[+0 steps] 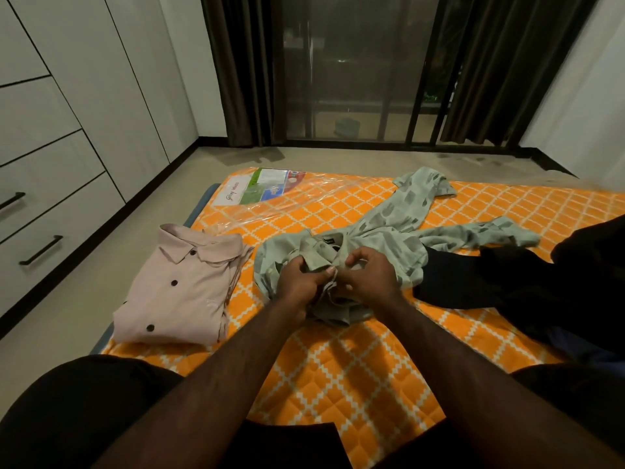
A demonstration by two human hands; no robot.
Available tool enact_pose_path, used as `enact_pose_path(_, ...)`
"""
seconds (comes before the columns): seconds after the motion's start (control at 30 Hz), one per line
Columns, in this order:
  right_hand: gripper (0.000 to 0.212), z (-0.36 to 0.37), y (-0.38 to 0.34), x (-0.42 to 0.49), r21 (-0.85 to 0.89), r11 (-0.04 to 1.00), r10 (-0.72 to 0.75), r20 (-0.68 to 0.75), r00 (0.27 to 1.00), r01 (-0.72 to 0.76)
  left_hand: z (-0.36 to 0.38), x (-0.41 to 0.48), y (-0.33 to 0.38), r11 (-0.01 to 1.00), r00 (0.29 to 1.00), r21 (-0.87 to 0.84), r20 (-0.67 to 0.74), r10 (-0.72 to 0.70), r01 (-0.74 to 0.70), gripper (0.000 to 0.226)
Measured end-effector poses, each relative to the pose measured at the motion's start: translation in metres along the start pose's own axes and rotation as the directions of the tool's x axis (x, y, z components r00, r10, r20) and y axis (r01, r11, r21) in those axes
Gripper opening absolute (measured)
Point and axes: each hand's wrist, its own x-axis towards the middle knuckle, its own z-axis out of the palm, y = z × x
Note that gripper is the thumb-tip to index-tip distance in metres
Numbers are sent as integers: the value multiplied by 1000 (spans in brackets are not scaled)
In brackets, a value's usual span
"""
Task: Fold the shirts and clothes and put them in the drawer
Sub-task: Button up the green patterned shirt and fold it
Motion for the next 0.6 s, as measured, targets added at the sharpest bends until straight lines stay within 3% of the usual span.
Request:
enact_pose_path(0.17, 25, 0, 3, 2, 98, 993, 55, 51, 997, -60, -1, 4, -5, 984, 991, 150, -83, 105, -92, 30)
enact_pose_path(0.27, 33, -2, 0, 0, 157, 980, 99, 143, 985, -121, 0, 5, -7, 979, 983, 134, -74, 167, -156, 28)
enact_pose_path(0.4, 45, -4, -3, -2, 213, 959, 145, 191, 971, -186, -1, 5, -8, 956, 972, 199, -41, 230, -218, 43)
enact_pose_path(0.6, 52, -4, 1, -4, -6, 988, 152, 99, 983, -153, -2, 1, -6, 890, 944, 360, -62, 323, -281, 89)
